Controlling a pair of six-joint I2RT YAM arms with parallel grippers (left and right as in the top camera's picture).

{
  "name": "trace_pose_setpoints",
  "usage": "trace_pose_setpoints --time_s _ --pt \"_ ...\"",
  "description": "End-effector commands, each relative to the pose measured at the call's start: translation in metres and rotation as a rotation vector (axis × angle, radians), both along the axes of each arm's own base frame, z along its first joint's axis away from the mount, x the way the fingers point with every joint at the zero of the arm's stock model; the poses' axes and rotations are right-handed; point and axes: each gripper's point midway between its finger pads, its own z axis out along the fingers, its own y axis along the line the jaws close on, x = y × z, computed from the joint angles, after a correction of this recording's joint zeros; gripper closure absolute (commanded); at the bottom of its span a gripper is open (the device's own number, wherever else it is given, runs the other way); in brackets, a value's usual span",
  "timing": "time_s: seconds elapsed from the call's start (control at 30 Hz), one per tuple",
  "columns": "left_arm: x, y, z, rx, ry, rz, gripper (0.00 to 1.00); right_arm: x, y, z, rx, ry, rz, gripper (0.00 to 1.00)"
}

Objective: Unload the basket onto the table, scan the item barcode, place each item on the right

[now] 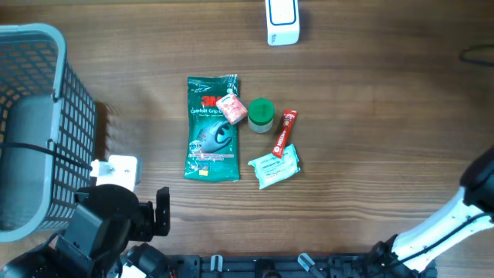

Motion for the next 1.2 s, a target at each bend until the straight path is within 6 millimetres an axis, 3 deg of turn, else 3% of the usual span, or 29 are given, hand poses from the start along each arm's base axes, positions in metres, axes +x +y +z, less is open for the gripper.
trace_pose_setpoints --time_s 0.0,0.1,0.27,0.33,0.4,0.47,0.53,0.63,0.67,0.7,0.73,0.77,0.83,0.97,1.1,1.17 --pt "0.0 0.002 0.002 -0.008 -0.012 0.018 0.0 -0.021 -0.006 -0.016 0.096 -0.1 -0.102 0.6" --pt "0.0 0.002 0.002 -0.008 -0.012 0.018 0.0 -0.04 -0.009 -0.035 0.158 -0.138 -0.188 0.47" --pt "0.0 0.002 0.002 -0.008 -0.012 0.018 0.0 -0.059 -0.017 -0.04 0.19 -0.223 -0.356 0.0" --pt "0.0 0.002 0.002 -0.008 -0.012 0.018 0.0 -0.063 -0.014 -0.041 0.213 -0.258 -0.428 0.0" --pt "0.0 0.002 0.002 -0.008 -0.012 0.018 0.0 -0.055 -0.006 -0.037 0.251 -0.287 -0.413 0.0" --pt "0.0 0.002 0.002 -0.008 -0.012 0.018 0.0 -0.027 0.015 -0.011 0.343 -0.406 -0.335 0.0" --pt "0.0 0.002 0.002 -0.008 -0.012 0.018 0.0 0.002 0.043 0.03 0.451 -0.573 -0.287 0.0" --pt "0.0 0.002 0.002 -0.008 -0.012 0.018 0.0 0.038 0.112 0.097 0.676 -0.775 -0.205 0.0" --pt "0.0 0.002 0.002 -0.008 -0.012 0.018 0.0 0.042 0.131 0.108 0.729 -0.791 -0.2 0.0" --pt "0.0 0.002 0.002 -0.008 -0.012 0.018 0.0 0.046 0.159 0.117 0.815 -0.799 -0.214 0.0" --pt "0.0 0.002 0.002 -0.008 -0.012 0.018 0.0 0.052 0.211 0.126 0.975 -0.768 -0.21 0.0" --pt "0.0 0.002 0.002 -0.008 -0.012 0.018 0.0 0.055 0.267 0.125 1.114 -0.678 -0.155 0.0" --pt "0.0 0.002 0.002 -0.008 -0.012 0.018 0.0 0.05 0.315 0.114 1.175 -0.547 -0.124 0.0" --pt "0.0 0.002 0.002 -0.008 -0.012 0.018 0.0 0.037 0.429 0.1 1.133 -0.282 0.249 0.0" --pt "0.0 0.002 0.002 -0.008 -0.012 0.018 0.0 0.032 0.488 0.086 0.969 -0.189 0.386 0.0" --pt "0.0 0.002 0.002 -0.008 -0.012 0.018 0.0 0.022 0.529 0.075 0.968 -0.14 0.401 0.0"
